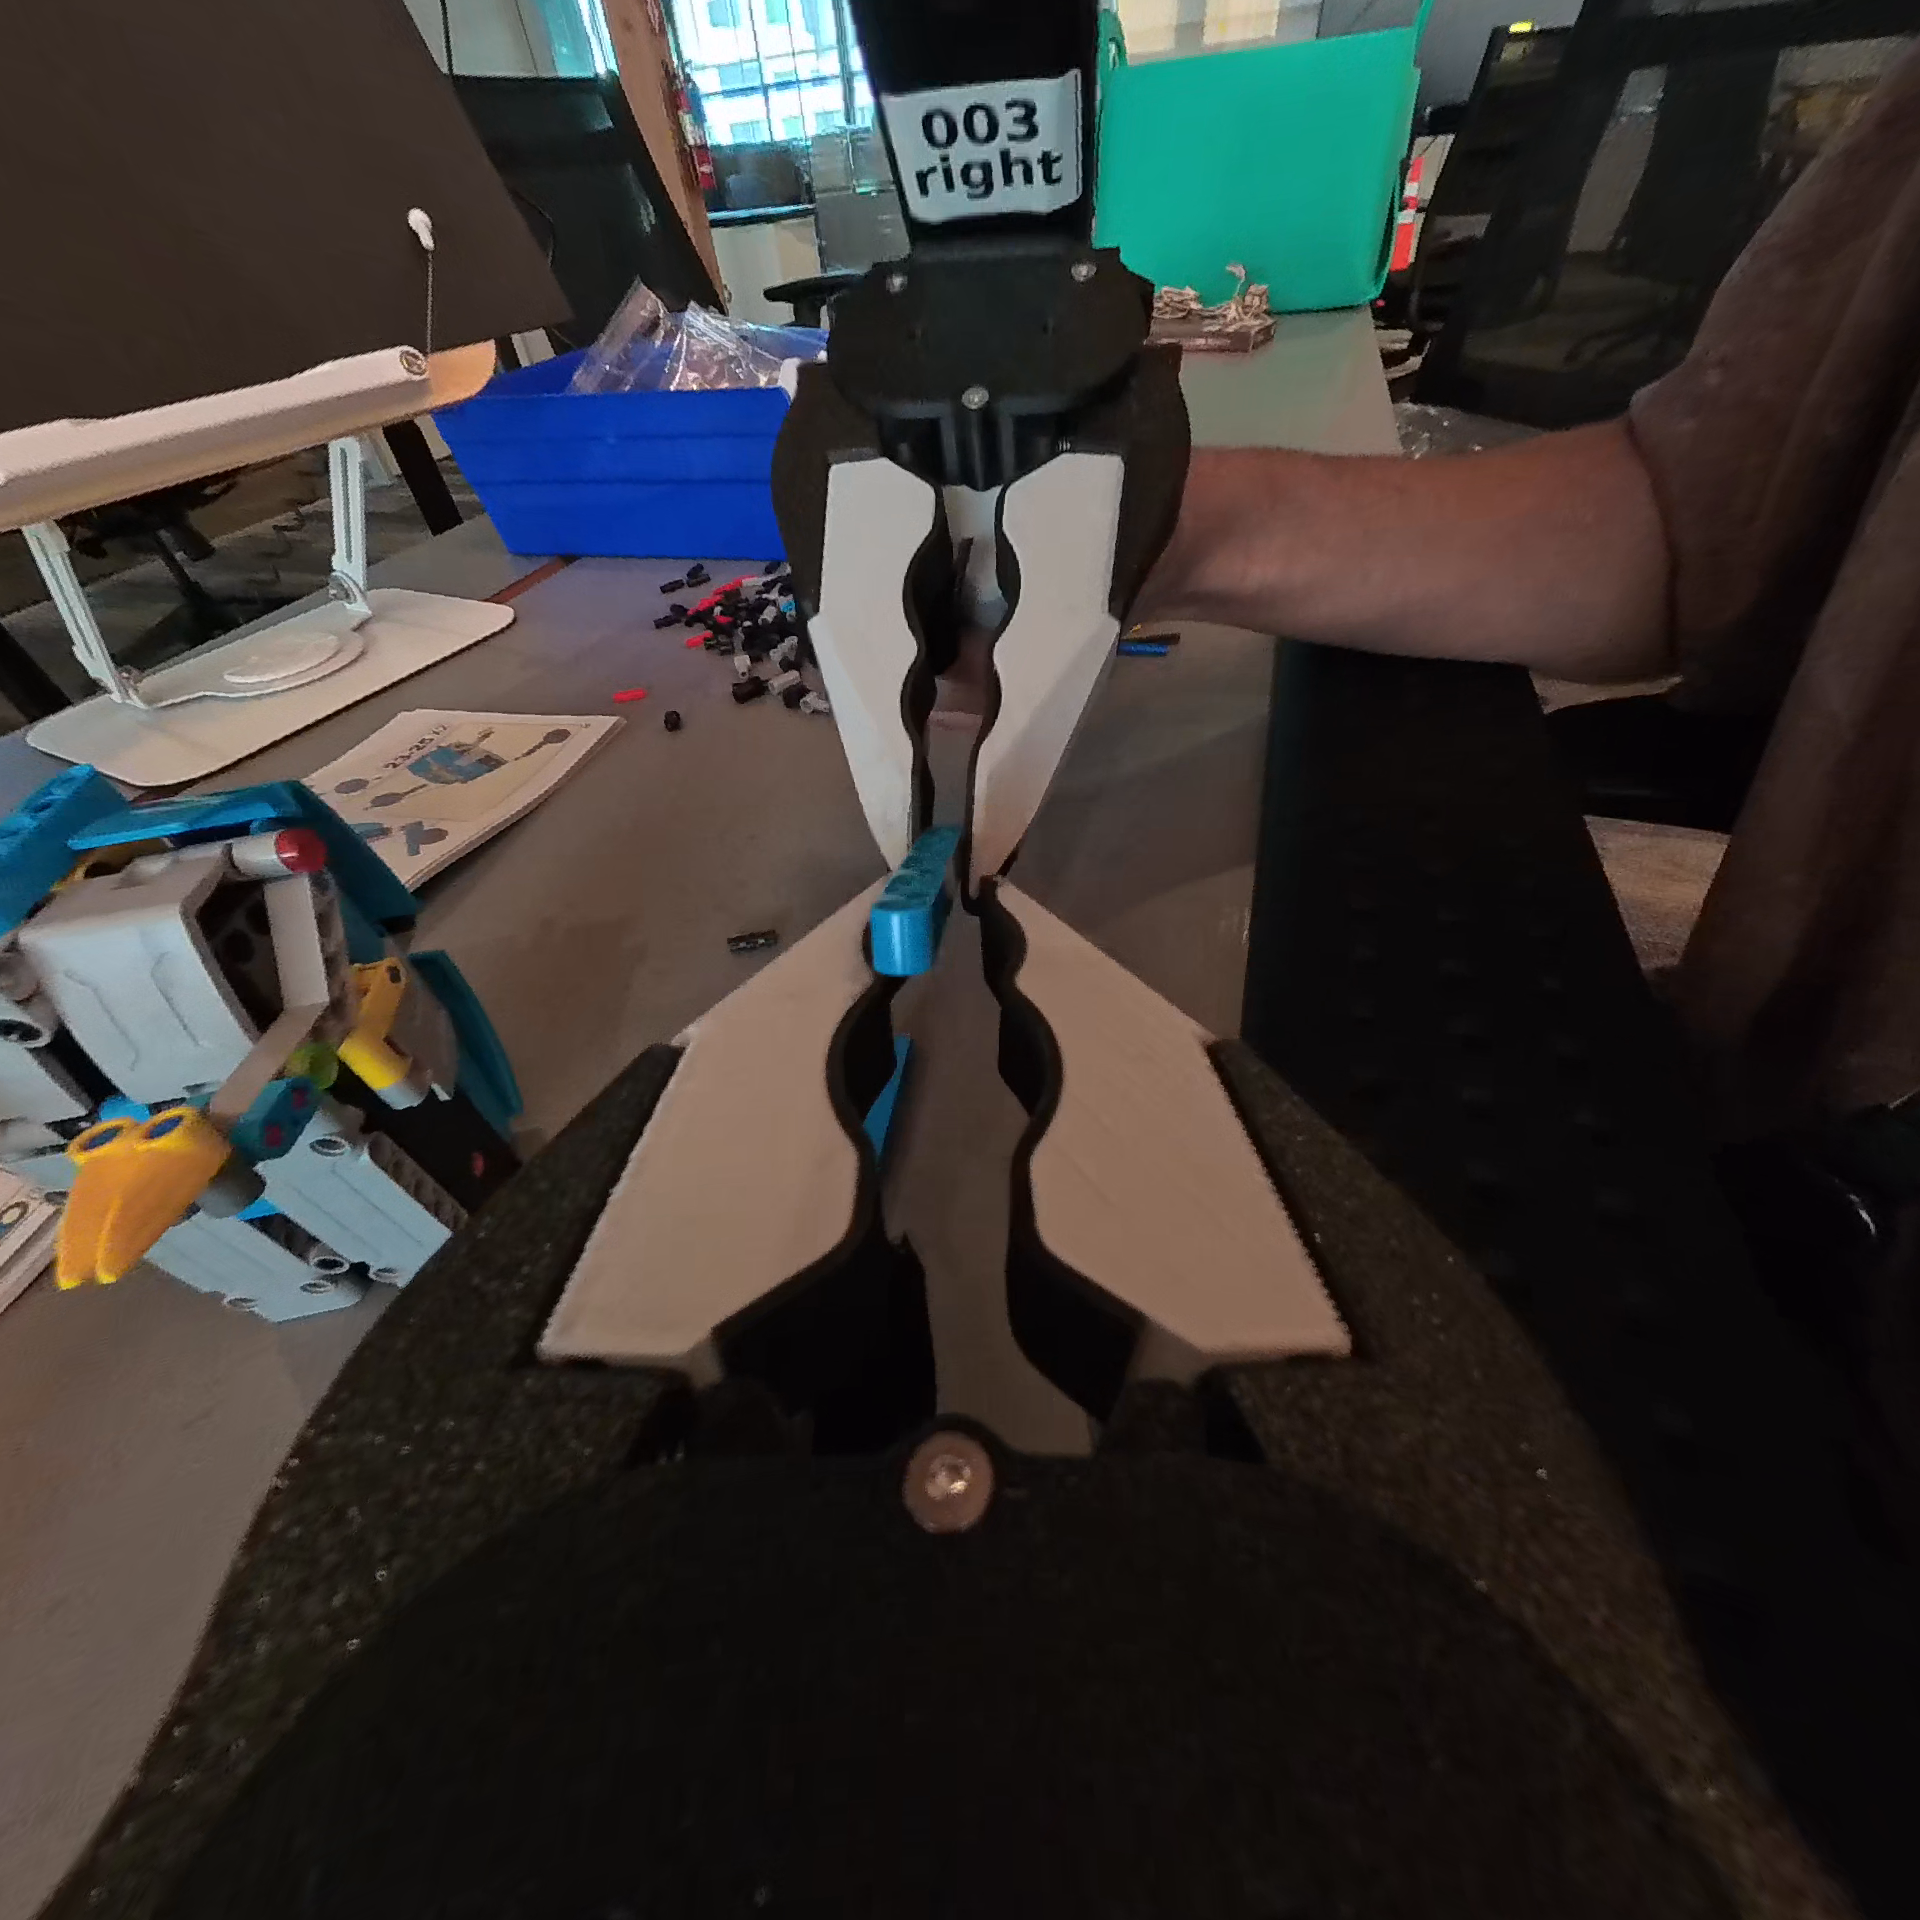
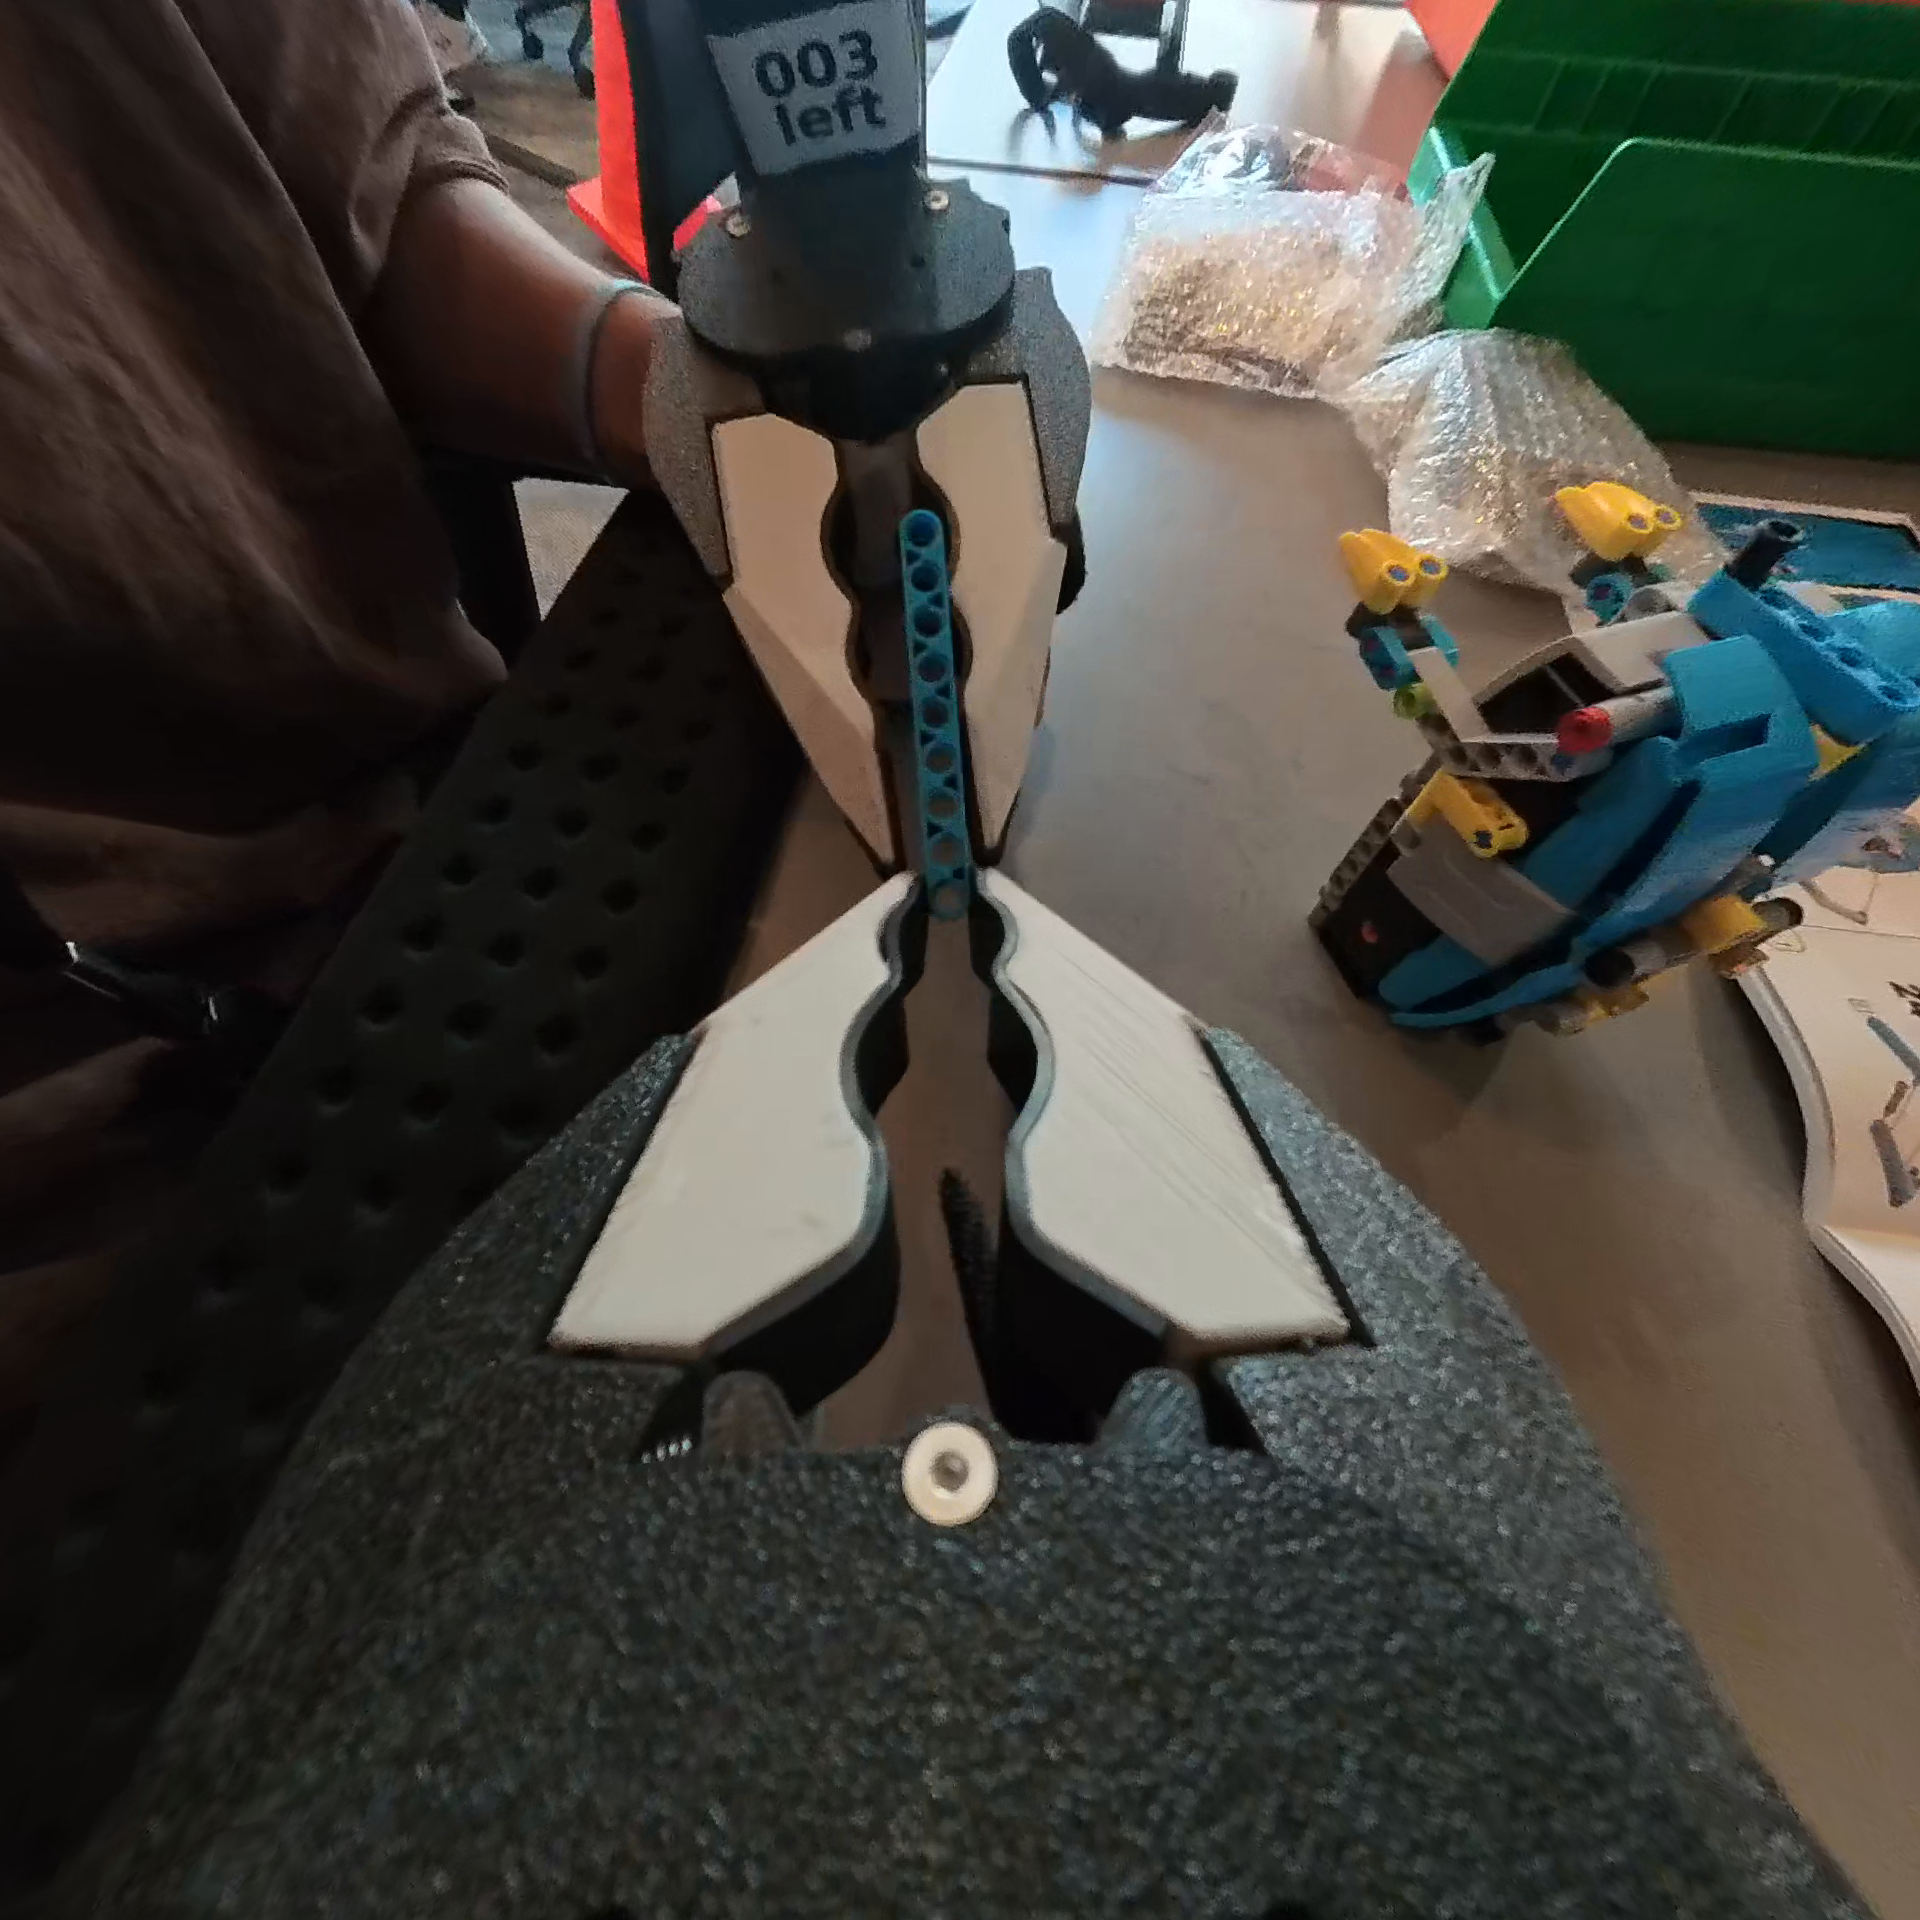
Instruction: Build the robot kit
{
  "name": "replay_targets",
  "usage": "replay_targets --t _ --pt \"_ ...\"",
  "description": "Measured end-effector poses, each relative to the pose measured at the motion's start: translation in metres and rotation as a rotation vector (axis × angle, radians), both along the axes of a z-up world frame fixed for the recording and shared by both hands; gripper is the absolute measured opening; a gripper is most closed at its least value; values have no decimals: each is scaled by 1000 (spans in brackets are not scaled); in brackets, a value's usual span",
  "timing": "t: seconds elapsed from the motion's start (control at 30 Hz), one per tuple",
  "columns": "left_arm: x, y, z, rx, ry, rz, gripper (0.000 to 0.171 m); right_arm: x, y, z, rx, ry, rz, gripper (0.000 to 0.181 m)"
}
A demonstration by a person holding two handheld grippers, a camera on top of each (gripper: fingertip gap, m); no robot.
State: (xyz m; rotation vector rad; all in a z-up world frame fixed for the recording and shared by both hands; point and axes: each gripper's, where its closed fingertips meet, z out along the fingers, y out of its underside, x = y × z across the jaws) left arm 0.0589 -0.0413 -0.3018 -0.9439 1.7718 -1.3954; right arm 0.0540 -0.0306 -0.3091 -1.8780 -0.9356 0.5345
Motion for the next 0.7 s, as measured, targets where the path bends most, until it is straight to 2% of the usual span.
replay_targets --t 0.3,0.4,0.47,0.53,0.6,0.7 --pt "-1 0 6 -31 -13 -10 7 -1 0 -4 -9 -7 6 8" --pt "5 14 8 42 -56 96 7 10 10 -6 -26 11 -79 10" --pt "12 33 5 138 -67 228 7 19 18 -6 -100 99 -146 40" --pt "17 55 -1 289 -66 377 7 19 27 -3 -209 273 -191 65" --pt "20 66 -4 425 -68 471 7 12 36 -2 -300 425 -224 88" --pt "21 68 -2 554 -99 532 7 3 49 4 -354 594 -277 92"
